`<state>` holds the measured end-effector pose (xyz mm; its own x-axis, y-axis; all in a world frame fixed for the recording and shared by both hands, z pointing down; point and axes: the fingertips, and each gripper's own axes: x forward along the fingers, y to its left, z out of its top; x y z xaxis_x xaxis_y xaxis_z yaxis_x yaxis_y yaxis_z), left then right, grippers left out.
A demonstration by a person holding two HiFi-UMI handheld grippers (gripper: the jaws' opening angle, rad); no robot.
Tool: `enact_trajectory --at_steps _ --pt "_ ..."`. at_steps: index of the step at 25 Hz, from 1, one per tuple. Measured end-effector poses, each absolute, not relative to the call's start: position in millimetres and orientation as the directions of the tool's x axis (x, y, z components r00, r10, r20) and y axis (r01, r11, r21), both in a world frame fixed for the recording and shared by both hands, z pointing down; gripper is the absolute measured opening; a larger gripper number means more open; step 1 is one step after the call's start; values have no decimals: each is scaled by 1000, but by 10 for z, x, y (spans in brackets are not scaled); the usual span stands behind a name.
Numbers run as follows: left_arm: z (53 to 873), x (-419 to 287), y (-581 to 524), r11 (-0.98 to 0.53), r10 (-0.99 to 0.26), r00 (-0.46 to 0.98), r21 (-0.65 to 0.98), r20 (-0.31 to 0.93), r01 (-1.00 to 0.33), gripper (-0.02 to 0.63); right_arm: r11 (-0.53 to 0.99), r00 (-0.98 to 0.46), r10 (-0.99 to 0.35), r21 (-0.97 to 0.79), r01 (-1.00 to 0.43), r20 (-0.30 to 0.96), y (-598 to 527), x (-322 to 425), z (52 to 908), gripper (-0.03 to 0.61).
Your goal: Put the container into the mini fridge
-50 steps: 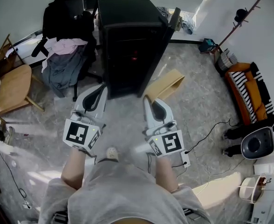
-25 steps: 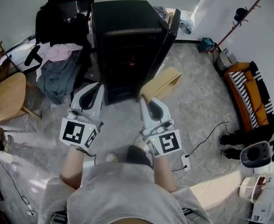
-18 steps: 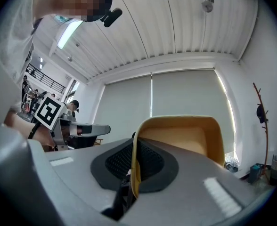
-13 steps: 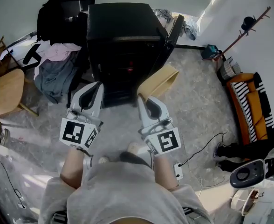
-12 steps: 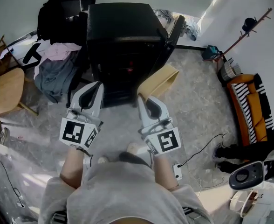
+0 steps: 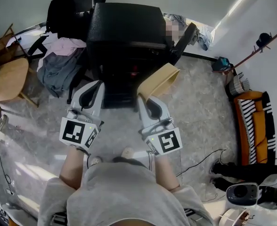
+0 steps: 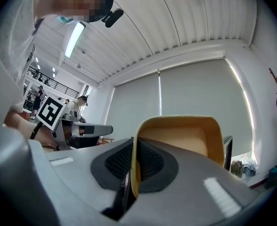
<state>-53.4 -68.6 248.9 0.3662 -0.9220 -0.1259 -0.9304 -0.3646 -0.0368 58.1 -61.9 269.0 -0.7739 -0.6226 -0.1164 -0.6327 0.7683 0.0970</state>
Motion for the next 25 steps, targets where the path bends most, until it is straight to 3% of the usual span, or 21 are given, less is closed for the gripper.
enact_trajectory --at_steps 25 --pt "2586 -150 -938 -172 -979 175 -44 -105 -984 2 934 -941 -333 114 -338 -61 -999 701 2931 3"
